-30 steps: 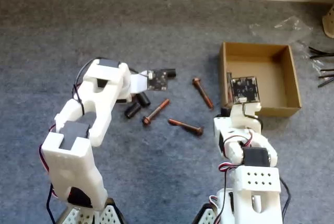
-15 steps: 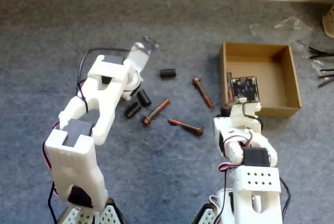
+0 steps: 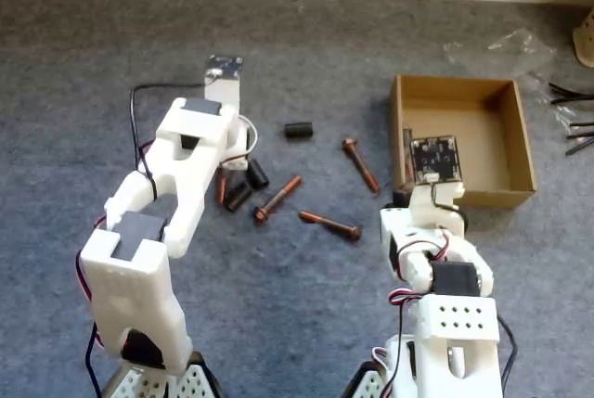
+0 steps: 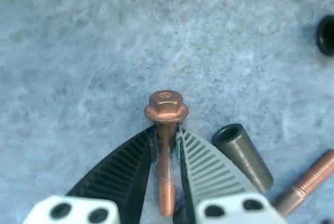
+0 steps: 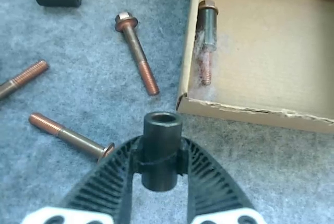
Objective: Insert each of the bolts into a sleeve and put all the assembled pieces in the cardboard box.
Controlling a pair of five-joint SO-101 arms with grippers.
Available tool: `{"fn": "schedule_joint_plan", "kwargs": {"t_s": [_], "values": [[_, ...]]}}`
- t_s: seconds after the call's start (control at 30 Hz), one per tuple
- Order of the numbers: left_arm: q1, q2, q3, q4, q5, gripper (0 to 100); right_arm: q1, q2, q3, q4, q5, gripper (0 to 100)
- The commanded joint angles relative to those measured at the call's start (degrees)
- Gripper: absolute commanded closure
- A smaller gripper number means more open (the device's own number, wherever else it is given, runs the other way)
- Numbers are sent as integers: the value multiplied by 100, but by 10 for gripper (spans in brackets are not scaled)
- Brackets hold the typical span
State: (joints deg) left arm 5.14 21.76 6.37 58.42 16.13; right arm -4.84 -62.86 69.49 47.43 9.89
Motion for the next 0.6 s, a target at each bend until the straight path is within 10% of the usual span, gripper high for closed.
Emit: {"fn": "schedule_joint_plan", "kwargs": {"t_s": [0.0, 0.57], "values": [[-4, -57, -242, 176, 440, 989, 48, -84, -31, -145, -9, 993], [-110, -48, -224, 149, -70, 993, 40, -84, -22, -145, -9, 993]]}}
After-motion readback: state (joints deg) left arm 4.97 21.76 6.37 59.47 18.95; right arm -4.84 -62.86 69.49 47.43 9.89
